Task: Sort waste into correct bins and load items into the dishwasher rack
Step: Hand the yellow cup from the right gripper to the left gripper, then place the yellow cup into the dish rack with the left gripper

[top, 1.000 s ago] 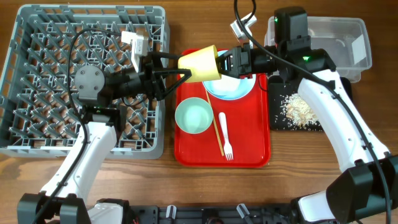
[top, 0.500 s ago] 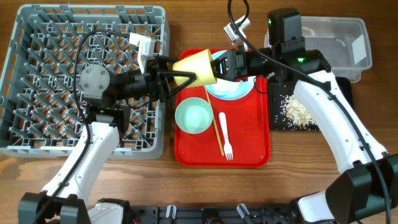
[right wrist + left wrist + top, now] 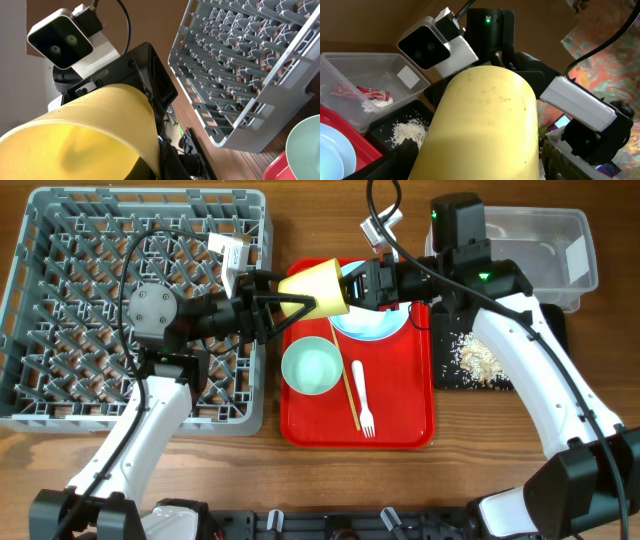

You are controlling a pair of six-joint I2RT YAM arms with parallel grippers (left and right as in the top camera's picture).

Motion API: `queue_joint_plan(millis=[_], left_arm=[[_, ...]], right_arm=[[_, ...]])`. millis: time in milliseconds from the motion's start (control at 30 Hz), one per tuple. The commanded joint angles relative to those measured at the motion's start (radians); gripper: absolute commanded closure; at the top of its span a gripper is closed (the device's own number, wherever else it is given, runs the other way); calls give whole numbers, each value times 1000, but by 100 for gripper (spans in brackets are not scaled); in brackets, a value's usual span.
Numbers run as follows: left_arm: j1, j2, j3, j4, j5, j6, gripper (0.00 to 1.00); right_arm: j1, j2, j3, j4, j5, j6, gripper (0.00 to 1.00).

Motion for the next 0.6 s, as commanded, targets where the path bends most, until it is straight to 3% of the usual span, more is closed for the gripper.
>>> queue_joint_plan(millis=[0,267,433,567], left_arm=[[-3,9,10,2,8,2,20],[-3,9,10,2,6,3,23],[-3,9,10,2,4,29,38],[-3,9,10,1,-11,29,42]], right_arm=[[-23,12,-2,6,-34,2,96],[-27,12,-2,5,-34,3,96],[-27,12,-2,-1,-34,3,96],[-27,12,-2,-2,-34,3,96]])
